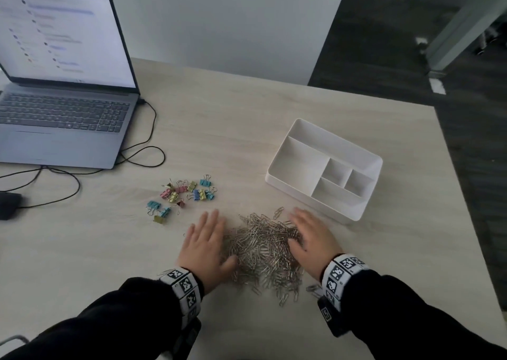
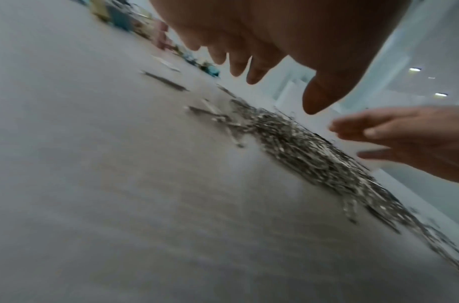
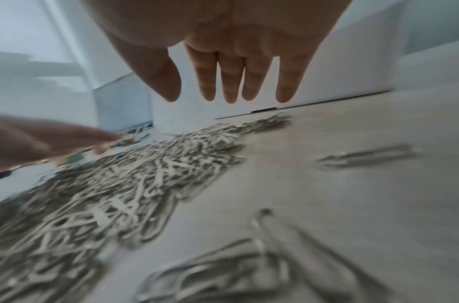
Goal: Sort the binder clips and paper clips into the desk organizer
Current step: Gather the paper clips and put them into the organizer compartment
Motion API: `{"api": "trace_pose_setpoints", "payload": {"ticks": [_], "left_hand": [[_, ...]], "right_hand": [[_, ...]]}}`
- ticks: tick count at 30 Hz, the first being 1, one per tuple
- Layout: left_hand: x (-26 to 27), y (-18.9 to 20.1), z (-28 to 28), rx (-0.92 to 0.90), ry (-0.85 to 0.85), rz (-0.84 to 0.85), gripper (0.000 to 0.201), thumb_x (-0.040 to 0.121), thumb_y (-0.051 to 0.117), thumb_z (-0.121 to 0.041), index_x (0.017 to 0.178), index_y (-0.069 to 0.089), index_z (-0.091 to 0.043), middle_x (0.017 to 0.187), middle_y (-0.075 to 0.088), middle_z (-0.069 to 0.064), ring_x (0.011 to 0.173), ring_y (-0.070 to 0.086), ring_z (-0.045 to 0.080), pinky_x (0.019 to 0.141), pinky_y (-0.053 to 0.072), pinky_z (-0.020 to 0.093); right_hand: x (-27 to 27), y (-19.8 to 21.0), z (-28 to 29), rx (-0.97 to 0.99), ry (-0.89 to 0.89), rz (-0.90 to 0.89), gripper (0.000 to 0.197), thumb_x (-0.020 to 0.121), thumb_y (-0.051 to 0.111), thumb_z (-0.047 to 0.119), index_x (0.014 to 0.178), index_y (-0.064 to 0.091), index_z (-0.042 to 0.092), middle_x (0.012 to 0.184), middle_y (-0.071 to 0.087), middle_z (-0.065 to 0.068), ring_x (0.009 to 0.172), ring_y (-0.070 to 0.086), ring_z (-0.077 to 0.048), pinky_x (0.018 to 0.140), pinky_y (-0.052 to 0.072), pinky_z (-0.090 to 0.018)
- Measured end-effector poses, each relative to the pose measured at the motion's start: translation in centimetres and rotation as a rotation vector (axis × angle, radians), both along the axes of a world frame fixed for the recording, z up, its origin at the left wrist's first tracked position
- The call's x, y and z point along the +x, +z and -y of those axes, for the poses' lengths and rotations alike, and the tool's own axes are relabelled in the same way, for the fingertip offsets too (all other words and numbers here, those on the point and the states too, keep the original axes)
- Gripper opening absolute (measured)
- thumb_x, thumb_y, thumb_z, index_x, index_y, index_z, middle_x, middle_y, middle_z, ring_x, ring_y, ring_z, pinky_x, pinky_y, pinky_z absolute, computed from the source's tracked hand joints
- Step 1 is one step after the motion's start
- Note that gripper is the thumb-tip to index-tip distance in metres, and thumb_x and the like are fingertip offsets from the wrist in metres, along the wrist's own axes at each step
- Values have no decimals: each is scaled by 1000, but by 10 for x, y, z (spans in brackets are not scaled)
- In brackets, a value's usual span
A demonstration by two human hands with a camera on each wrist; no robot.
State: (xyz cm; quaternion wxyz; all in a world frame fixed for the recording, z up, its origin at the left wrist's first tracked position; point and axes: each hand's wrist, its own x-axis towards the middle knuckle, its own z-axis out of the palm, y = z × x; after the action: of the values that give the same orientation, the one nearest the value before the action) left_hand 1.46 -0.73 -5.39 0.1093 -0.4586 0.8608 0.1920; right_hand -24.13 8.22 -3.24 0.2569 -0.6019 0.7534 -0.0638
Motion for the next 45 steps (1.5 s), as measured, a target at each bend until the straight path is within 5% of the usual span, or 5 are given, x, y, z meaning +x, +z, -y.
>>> {"api": "trace_pose_setpoints", "payload": {"ticks": [15,20,26,37,45], "left_hand": [[-6,4,-29,94,-48,-206,94,78,49,-54,153,2,-23,159,-6,-7,148,-5,15,121,5,34],[30,16,2,-84,228,-93,64,72,56,-52,129,41,-26,130,43,-1,118,43,19,96,47,39],[57,11,9,53,311,-1,62,69,59,-58,117,44,-23,111,49,2,100,56,25,86,50,36],[14,8,-19,167,140,-286,15,87,57,-24,100,65,-26,95,58,-7,86,57,12,86,51,32],[35,13,0,38,341,-34,61,82,51,-23,141,37,-23,135,40,6,121,39,29,101,40,39]], "right_hand": [[10,3,-41,24,-67,95,71,85,55,54,147,24,35,157,23,9,143,21,-11,118,13,-31],[-24,19,-54,337,-235,3,83,52,72,75,114,38,33,85,54,10,82,59,-17,74,48,-32],[-13,17,-62,543,-129,-56,76,52,79,63,101,32,29,79,61,1,55,56,-15,55,46,-28],[32,4,-46,223,-253,282,15,83,67,24,86,52,29,74,67,2,62,67,-14,56,56,-31],[-24,10,-51,245,-567,-25,10,81,58,27,83,53,19,84,64,-4,74,57,-24,66,43,-29]]}}
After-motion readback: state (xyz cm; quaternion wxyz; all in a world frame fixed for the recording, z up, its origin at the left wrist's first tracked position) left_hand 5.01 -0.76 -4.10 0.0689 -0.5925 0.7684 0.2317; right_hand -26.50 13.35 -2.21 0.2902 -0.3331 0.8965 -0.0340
